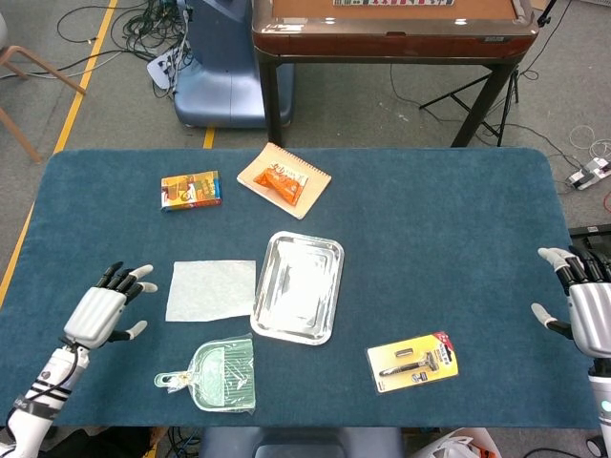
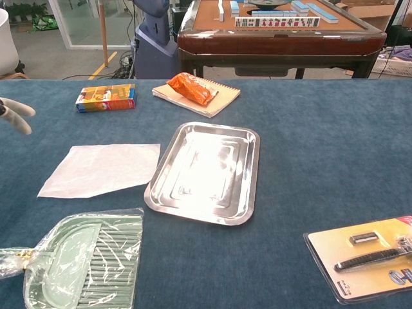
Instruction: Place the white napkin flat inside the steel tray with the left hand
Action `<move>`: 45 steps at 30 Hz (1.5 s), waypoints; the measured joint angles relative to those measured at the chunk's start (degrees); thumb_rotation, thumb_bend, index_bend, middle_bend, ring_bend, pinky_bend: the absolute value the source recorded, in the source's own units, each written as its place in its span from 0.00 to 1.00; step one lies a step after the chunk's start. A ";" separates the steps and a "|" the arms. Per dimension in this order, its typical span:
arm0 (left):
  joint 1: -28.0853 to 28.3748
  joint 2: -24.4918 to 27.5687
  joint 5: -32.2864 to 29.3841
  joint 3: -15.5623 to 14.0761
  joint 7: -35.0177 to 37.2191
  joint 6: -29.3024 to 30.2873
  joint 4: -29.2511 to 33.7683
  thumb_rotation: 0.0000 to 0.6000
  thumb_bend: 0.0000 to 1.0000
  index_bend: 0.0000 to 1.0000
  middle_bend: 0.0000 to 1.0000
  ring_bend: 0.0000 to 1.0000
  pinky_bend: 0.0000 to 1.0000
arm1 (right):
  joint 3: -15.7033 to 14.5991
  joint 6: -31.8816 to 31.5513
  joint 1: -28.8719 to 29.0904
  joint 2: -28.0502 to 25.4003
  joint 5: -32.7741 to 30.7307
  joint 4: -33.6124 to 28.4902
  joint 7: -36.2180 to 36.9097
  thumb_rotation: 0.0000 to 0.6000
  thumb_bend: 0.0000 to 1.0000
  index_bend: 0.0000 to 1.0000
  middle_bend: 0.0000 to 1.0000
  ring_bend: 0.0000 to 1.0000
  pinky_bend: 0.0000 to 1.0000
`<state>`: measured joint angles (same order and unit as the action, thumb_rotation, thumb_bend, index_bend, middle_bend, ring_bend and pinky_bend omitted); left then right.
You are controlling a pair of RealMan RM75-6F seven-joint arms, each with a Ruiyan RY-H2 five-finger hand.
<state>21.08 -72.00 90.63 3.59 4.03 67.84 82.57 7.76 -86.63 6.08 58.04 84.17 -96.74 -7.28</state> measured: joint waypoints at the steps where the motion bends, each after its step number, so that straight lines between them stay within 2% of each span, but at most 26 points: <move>1: 0.72 -0.70 0.40 -0.06 0.33 -0.47 -0.31 1.00 0.22 0.31 0.14 0.13 0.00 | 0.00 0.01 0.01 0.04 -0.06 -0.01 -0.04 1.00 0.15 0.23 0.24 0.14 0.18; 11: 6.16 -6.15 1.88 -0.51 1.37 -5.01 -2.15 1.00 0.22 0.31 0.14 0.13 0.00 | -0.31 0.17 -0.17 0.25 -0.41 0.35 0.29 1.00 0.15 0.23 0.24 0.14 0.18; 31: 12.69 -15.12 0.46 -0.04 -0.11 -8.77 -5.55 1.00 0.22 0.32 0.14 0.13 0.00 | -0.63 0.19 -0.50 0.49 -0.59 1.39 1.63 1.00 0.15 0.23 0.24 0.14 0.18; 45: 12.05 -16.27 -3.38 -0.86 -2.09 -8.78 -9.38 1.00 0.22 0.31 0.14 0.13 0.00 | -0.68 0.15 -0.53 0.61 -0.58 1.35 1.68 1.00 0.15 0.23 0.24 0.14 0.18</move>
<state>33.14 -88.27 87.25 2.73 1.94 59.06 73.19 7.08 -86.48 5.54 58.65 83.59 -95.39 -5.60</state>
